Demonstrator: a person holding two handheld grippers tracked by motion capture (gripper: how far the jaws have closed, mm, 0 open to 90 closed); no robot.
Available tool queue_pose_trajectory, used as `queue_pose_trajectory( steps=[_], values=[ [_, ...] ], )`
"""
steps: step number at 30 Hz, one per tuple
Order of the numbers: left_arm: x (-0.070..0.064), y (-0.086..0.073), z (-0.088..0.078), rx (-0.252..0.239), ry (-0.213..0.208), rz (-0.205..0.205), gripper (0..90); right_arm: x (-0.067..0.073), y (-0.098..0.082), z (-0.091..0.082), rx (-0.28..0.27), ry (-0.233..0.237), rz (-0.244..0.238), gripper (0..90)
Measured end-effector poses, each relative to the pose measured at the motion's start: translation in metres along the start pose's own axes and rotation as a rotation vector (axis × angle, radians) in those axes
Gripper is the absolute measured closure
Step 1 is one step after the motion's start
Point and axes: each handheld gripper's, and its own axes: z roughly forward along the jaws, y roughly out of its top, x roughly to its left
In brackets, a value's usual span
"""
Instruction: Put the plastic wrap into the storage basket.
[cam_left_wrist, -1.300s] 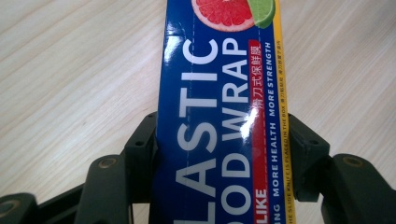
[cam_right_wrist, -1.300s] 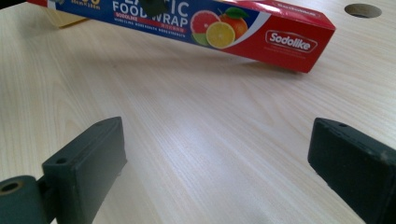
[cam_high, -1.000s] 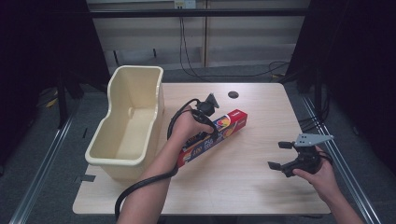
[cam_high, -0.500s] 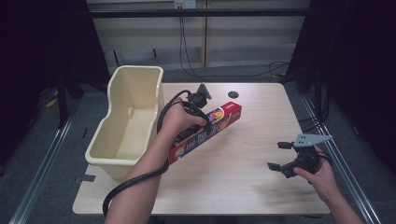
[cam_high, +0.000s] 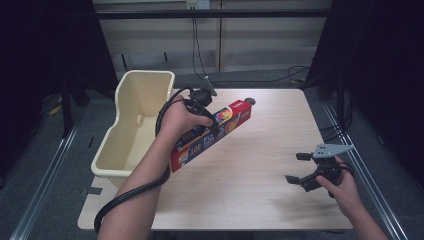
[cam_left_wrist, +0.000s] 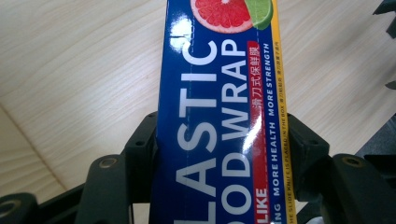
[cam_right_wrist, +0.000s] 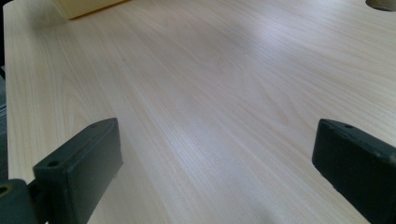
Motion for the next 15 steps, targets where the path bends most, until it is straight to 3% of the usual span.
queue_pose_trajectory(
  steps=[15],
  values=[
    [0.008, -0.007, -0.041, -0.026, 0.013, -0.034, 40.7, 0.001, 0.000, 0.000, 0.002, 0.003, -0.002, 1.6]
  ],
)
